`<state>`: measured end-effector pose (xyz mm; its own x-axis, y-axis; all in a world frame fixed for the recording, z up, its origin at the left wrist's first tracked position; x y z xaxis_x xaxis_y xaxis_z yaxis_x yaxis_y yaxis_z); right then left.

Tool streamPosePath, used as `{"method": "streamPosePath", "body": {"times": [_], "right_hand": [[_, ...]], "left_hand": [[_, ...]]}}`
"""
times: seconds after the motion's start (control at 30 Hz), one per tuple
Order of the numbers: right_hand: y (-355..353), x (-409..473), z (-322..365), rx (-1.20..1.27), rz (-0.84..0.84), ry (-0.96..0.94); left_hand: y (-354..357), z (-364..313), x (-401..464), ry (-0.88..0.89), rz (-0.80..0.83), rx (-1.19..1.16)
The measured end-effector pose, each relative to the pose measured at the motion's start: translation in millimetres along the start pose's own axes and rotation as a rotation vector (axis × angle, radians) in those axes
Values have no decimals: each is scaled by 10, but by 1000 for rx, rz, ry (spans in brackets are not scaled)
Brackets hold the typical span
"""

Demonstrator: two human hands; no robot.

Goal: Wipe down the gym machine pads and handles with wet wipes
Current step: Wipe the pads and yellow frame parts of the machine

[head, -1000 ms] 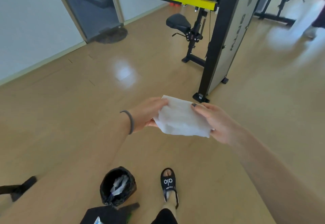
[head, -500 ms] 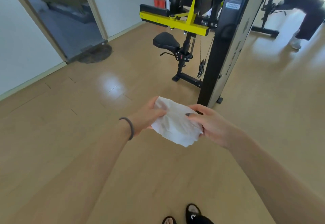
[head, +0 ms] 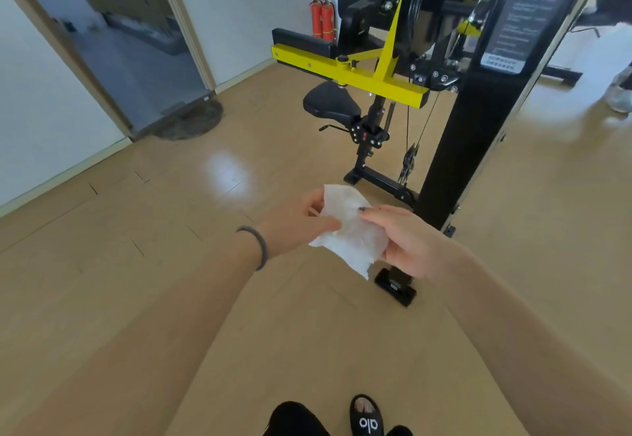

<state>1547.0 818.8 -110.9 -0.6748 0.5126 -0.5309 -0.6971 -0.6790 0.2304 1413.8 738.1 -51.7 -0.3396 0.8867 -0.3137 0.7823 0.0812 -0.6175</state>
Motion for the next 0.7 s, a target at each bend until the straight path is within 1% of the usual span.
{"method": "streamPosePath", "body": {"times": [0.13,0.23,0.33,0.4,0.47,0.53,0.63,0.7], "right_hand": [[149,419,463,102,98,-10],[243,843,755,167,97,-2],[454,1357,1075,-12,131,-54],[621,1757,1256,-118,137,-77],[750,2179,1408,-152,96,-87],[890,2600,1569,-172,41,-91],[914,3172,1779,-170,-150,-94],[911,3480,1955,-120,-202,-119]], "left_hand": [[-247,-54,497,23,26,13],[-481,3,893,33,61,-26],[-787,129,1321,43,115,-60],[-1000,268,1634,59,188,-73],[-1235,422,1948,77,251,-70],[-1510,576,2276,89,276,-44],[-1896,702,2722,133,305,-41],[-2138,780,3013,92,298,-99]]}}
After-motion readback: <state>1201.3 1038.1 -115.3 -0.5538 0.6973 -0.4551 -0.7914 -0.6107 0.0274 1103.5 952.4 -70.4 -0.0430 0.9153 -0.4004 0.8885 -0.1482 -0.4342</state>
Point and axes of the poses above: each hand's wrist, its own x-axis towards the middle knuckle, its own y-axis out of the palm, z = x × y, the point moved 9 cm from there along x, towards the middle knuckle
